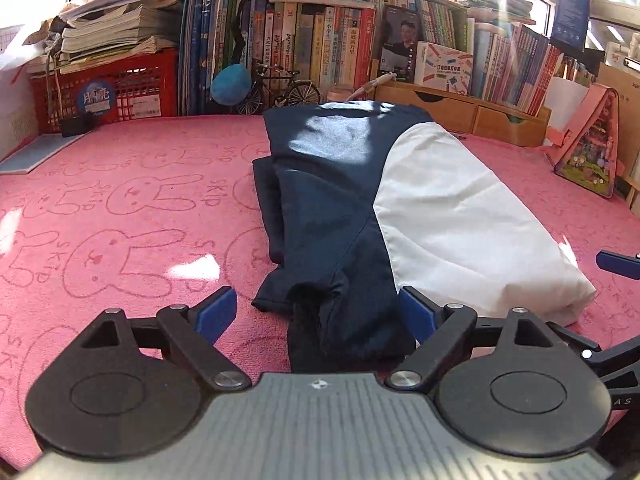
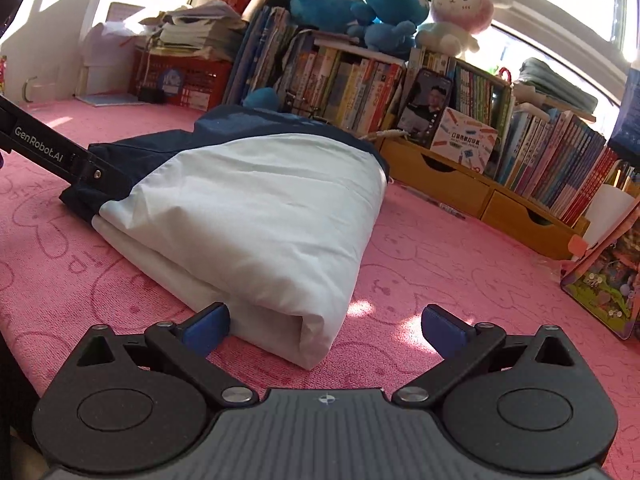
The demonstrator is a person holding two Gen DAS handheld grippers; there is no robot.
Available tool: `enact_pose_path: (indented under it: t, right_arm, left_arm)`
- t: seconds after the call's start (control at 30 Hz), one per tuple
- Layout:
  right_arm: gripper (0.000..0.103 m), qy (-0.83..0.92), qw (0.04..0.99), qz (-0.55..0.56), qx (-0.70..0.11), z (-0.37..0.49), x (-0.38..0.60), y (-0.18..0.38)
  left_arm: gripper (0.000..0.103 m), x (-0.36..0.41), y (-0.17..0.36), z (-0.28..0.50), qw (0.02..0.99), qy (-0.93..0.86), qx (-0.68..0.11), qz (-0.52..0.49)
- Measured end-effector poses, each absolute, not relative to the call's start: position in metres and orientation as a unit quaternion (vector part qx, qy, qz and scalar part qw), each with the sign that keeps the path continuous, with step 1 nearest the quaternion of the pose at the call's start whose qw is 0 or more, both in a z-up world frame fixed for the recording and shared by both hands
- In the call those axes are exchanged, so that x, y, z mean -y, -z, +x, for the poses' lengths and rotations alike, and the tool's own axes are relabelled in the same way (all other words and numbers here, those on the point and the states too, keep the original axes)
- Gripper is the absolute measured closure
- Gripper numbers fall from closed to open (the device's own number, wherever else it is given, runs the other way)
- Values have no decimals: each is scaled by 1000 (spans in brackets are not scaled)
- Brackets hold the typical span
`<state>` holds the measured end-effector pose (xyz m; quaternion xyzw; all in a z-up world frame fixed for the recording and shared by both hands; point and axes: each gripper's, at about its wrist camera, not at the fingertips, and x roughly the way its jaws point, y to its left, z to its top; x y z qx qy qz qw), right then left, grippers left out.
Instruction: Fold clothes
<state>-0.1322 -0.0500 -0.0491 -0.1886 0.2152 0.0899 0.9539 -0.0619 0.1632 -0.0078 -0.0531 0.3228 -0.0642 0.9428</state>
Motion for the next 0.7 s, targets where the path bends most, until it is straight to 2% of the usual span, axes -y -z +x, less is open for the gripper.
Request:
enact_pose_path:
  t: [0.07,0.2,0.33,0.4,0.5,0.7]
  right_arm:
    - [0,-75,956,-203,-199,-131,39,52]
    - [0,-51,951,-255,-169,-129,12,56]
    - [0,24,944,-283,-169,-121,23,63]
    - [0,69,946,-276,-157,-122,49,67]
    - [0,65,958,-213,-181,-125,74,61]
    - [0,26,954,-236,-183,-122,46,57]
  left_arm:
    - [14,-169,8,-60,940,58,-328,-76]
    - [12,-165,9,-62,941,36,-332,-52]
    - [4,-162,10,-64,942,15,-335,-31]
    - [0,-165,11,-64,941,18,-336,-29]
    - [0,-163,13,-67,942,25,-335,-13]
    - [0,-162,14,-67,943,23,-333,-7]
